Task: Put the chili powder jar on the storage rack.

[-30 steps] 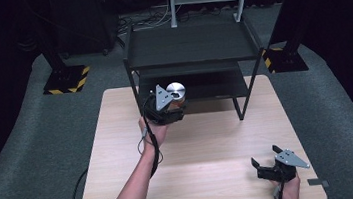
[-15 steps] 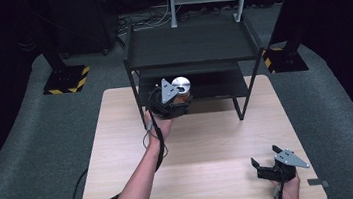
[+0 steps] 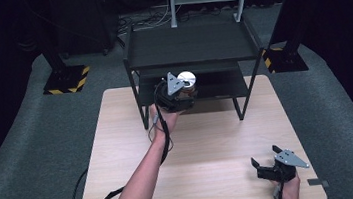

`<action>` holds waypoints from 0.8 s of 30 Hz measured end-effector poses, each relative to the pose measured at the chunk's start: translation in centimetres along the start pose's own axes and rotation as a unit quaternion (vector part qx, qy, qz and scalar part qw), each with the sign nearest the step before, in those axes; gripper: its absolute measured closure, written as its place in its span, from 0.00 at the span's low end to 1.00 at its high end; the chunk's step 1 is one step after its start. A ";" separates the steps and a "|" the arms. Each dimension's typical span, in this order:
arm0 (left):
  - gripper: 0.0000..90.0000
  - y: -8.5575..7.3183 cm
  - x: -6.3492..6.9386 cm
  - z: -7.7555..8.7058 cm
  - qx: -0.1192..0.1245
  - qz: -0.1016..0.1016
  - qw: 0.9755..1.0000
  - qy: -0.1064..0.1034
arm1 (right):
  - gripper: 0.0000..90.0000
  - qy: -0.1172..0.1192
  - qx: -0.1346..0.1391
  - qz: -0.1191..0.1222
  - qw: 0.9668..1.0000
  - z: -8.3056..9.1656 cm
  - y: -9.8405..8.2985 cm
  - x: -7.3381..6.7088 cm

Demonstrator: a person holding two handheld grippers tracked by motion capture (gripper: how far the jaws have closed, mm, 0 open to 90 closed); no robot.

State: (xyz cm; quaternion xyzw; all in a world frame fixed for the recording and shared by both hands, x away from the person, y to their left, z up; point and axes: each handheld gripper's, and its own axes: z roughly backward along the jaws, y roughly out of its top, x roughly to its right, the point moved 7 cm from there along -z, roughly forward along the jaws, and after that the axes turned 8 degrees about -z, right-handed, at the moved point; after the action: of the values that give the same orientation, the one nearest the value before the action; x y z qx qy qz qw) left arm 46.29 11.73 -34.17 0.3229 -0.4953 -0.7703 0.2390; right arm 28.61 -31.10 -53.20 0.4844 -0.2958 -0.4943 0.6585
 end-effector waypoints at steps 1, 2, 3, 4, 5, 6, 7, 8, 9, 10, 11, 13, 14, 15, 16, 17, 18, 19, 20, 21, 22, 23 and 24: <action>0.33 0.2 0.1 -0.3 -0.001 0.000 1.000 -0.003 | 0.01 0.000 0.000 -0.001 1.000 0.0 0.0 0.0; 0.33 0.2 0.1 -0.3 -0.001 0.000 1.000 -0.003 | 0.01 0.000 0.000 -0.001 1.000 0.0 0.0 0.0; 0.33 0.2 0.1 -0.5 -0.001 0.002 1.000 -0.004 | 0.01 0.000 0.000 -0.001 1.000 0.0 0.0 0.0; 0.33 0.3 0.2 -0.7 -0.001 0.003 1.000 -0.006 | 0.01 0.000 0.000 -0.001 1.000 0.0 0.0 0.0; 0.33 0.3 0.3 -0.9 -0.001 0.005 1.000 -0.008 | 0.01 0.000 0.000 -0.001 1.000 0.0 0.0 0.0; 0.33 0.4 0.3 -1.3 -0.003 0.006 1.000 -0.011 | 0.01 0.000 0.000 -0.001 1.000 0.0 0.0 0.0; 0.33 0.4 0.3 -1.3 -0.003 0.006 1.000 -0.011 | 0.01 0.000 0.000 -0.001 1.000 0.0 0.0 0.0; 0.33 0.4 0.4 -1.5 -0.002 0.009 1.000 -0.012 | 0.01 0.000 0.000 -0.001 1.000 0.0 0.0 0.0; 0.33 0.4 0.4 -1.7 -0.004 0.011 1.000 -0.013 | 0.01 0.000 0.000 -0.001 1.000 0.0 0.0 0.0; 0.33 0.5 0.4 -1.9 -0.005 0.012 1.000 -0.013 | 0.01 0.000 0.000 0.000 1.000 0.0 0.0 0.0; 0.33 0.5 0.5 -2.1 -0.006 0.012 1.000 -0.014 | 0.01 0.000 0.000 0.000 1.000 0.0 0.0 0.0; 0.33 0.5 0.5 -2.5 -0.006 0.017 1.000 -0.018 | 0.01 0.000 -0.001 0.000 1.000 0.0 0.0 0.0; 0.33 0.5 0.5 -2.6 -0.006 0.019 1.000 -0.019 | 0.01 -0.001 0.000 0.000 1.000 0.0 0.0 0.0; 0.33 0.6 0.6 -2.9 -0.008 0.020 1.000 -0.022 | 0.01 -0.001 0.000 0.000 1.000 0.0 0.0 0.0; 0.33 0.6 0.6 -3.1 -0.008 0.019 1.000 -0.023 | 0.01 0.000 0.000 -0.001 1.000 0.0 0.0 0.0; 0.33 0.7 0.7 -3.2 -0.009 0.019 1.000 -0.024 | 0.01 0.000 0.000 -0.001 1.000 0.0 0.0 0.0; 0.34 0.7 0.8 -3.4 -0.012 0.019 0.999 -0.025 | 0.01 0.000 0.000 -0.001 1.000 0.0 0.0 0.0; 0.34 0.7 0.7 -3.5 -0.013 0.019 0.999 -0.028 | 0.01 0.000 0.000 -0.001 1.000 0.0 0.0 0.0; 0.34 0.8 0.8 -3.7 -0.014 0.020 0.999 -0.029 | 0.01 0.000 0.000 -0.001 1.000 0.0 0.0 0.0; 0.34 0.8 0.9 -4.0 -0.016 0.021 0.999 -0.030 | 0.01 0.000 0.000 -0.001 1.000 0.0 0.0 0.0; 0.34 0.8 0.9 -4.1 -0.016 0.023 0.999 -0.032 | 0.01 0.000 0.001 -0.001 1.000 0.0 0.0 0.0; 0.34 0.8 0.9 -4.3 -0.016 0.025 0.999 -0.034 | 0.01 0.000 0.001 -0.001 1.000 0.0 0.0 0.0; 0.34 0.8 1.0 -4.5 -0.019 0.024 0.999 -0.036 | 0.01 0.000 0.001 -0.001 1.000 0.0 0.0 0.0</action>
State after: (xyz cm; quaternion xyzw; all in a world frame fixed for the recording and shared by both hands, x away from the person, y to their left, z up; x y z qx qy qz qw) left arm 48.98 7.99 -35.03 0.2783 -0.4968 -0.7845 0.2457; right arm 28.60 -31.14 -53.21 0.4853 -0.2954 -0.4948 0.6576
